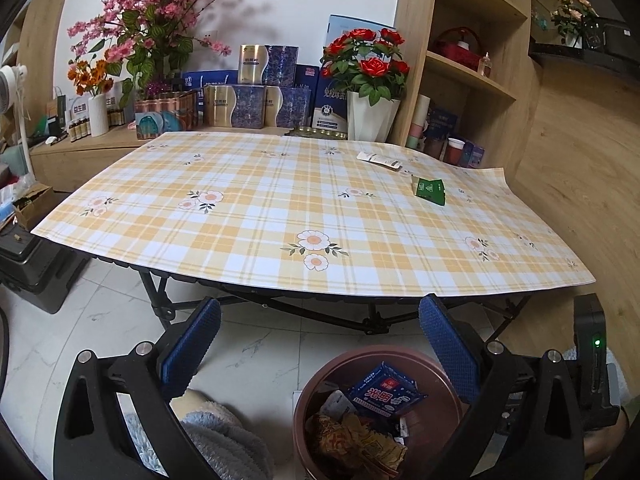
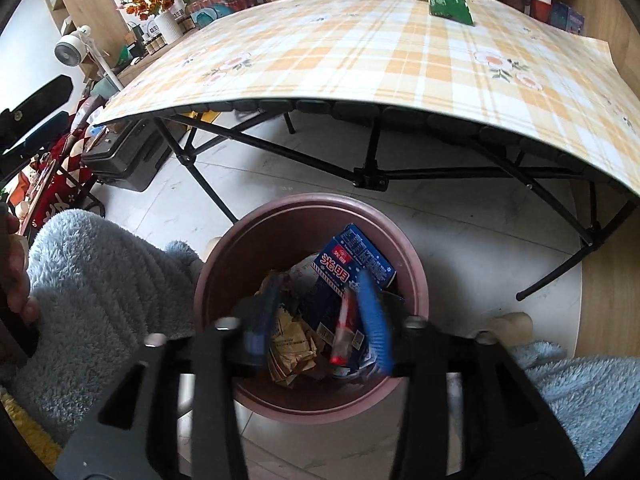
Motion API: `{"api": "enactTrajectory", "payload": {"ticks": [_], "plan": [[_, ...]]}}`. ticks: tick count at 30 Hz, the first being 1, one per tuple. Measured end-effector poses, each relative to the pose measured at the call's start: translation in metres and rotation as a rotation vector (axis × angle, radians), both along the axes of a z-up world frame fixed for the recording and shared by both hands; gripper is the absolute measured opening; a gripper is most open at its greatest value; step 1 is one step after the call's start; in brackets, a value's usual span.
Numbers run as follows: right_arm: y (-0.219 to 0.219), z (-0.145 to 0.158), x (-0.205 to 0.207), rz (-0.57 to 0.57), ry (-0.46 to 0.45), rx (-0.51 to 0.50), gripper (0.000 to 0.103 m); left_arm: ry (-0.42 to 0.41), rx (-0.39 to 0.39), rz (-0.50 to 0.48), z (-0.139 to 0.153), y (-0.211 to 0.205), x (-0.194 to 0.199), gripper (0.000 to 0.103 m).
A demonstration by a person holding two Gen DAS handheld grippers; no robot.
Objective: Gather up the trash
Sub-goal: 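Open both tools to drop the tissue pack and lighter into the bin, then move the right tool to the green wrapper and grasp it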
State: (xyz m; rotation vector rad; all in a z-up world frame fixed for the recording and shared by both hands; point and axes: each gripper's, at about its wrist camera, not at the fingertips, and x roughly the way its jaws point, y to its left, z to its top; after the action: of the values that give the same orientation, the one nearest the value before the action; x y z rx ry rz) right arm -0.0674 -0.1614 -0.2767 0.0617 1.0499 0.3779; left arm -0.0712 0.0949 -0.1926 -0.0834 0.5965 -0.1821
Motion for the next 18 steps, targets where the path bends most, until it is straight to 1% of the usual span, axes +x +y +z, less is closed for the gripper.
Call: {"api": "enactTrajectory", "payload": {"ticks": [2, 3, 5, 8, 10, 14, 18], "plan": [[0.0, 0.004, -0.001, 0.0, -0.023, 0.002, 0.074, 0.002, 0.001, -0.004, 0.0, -0.001, 0.0, 0.097], [-0.001, 0.007, -0.003, -0.002, -0.038, 0.001, 0.078, 0.003, 0.003, -0.007, -0.001, -0.002, 0.001, 0.097], [-0.002, 0.011, -0.004, -0.01, -0.059, -0.005, 0.094, 0.005, 0.005, -0.008, -0.001, -0.003, 0.001, 0.097], [-0.007, 0.018, -0.004, -0.037, -0.097, -0.026, 0.097, 0.007, 0.002, -0.014, -0.002, -0.003, 0.002, 0.097], [-0.01, 0.02, -0.002, -0.062, -0.107, -0.037, 0.097, 0.011, 0.0, -0.016, -0.002, -0.004, 0.003, 0.097], [-0.021, 0.025, 0.002, -0.106, -0.114, -0.036, 0.097, 0.018, -0.006, -0.018, -0.004, -0.006, 0.006, 0.097], [-0.031, 0.036, 0.004, -0.146, -0.15, -0.026, 0.097, 0.022, -0.013, -0.019, -0.004, -0.006, 0.011, 0.097]]}}
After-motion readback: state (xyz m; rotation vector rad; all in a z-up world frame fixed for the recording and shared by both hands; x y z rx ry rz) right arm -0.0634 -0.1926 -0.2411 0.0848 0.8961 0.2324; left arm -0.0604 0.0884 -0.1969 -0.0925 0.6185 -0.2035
